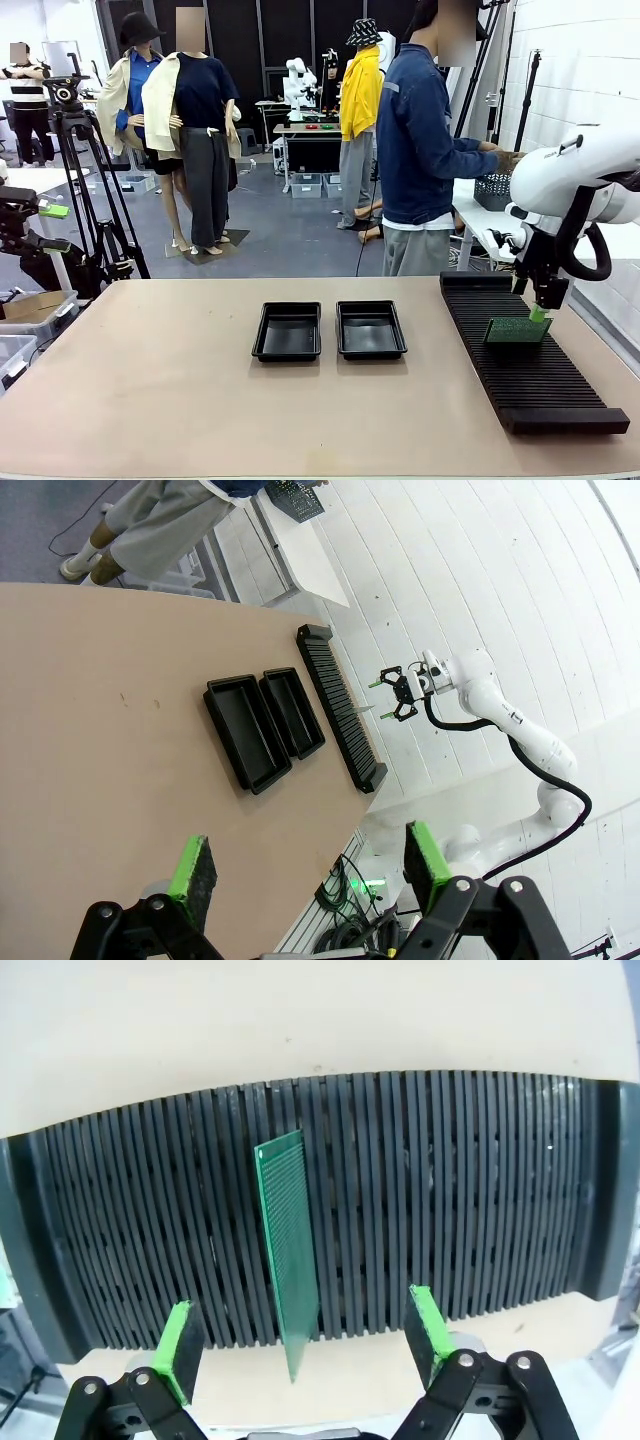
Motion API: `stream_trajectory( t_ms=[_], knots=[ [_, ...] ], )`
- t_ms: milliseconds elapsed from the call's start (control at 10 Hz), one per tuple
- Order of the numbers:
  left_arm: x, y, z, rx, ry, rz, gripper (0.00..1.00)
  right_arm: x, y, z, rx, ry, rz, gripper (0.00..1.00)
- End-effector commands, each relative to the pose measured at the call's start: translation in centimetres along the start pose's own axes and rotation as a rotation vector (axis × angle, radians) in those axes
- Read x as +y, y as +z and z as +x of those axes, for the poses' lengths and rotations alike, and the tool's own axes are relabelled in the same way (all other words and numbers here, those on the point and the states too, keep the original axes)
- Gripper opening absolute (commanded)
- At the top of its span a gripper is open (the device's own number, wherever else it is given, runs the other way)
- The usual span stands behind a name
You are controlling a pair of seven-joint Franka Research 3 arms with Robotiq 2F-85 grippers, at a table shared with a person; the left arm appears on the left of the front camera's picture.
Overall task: Inspect and transfer BCBs to ESD trays.
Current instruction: Pick up the Blank PCB from the PCB Rack and place it in the left ESD tray.
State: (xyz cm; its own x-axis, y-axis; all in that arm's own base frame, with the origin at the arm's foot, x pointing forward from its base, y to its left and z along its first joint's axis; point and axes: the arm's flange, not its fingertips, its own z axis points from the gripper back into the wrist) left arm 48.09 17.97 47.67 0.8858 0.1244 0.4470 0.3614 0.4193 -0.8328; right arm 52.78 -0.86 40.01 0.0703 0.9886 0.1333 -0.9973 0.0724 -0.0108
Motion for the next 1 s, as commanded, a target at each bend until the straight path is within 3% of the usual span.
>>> stream_trajectory(
  t_ms=[0, 900],
  knots=[
    [-0.2, 0.1, 0.1, -0.004, 0.009, 0.003, 1.00, 0.2, -0.8, -0.4, -0.034, 0.020, -0.007, 1.00],
    [-0.2, 0.1, 0.1, -0.004, 0.009, 0.003, 1.00, -0.7, -3.6, -0.1, -0.042, -0.009, -0.025, 1.00]
  ],
)
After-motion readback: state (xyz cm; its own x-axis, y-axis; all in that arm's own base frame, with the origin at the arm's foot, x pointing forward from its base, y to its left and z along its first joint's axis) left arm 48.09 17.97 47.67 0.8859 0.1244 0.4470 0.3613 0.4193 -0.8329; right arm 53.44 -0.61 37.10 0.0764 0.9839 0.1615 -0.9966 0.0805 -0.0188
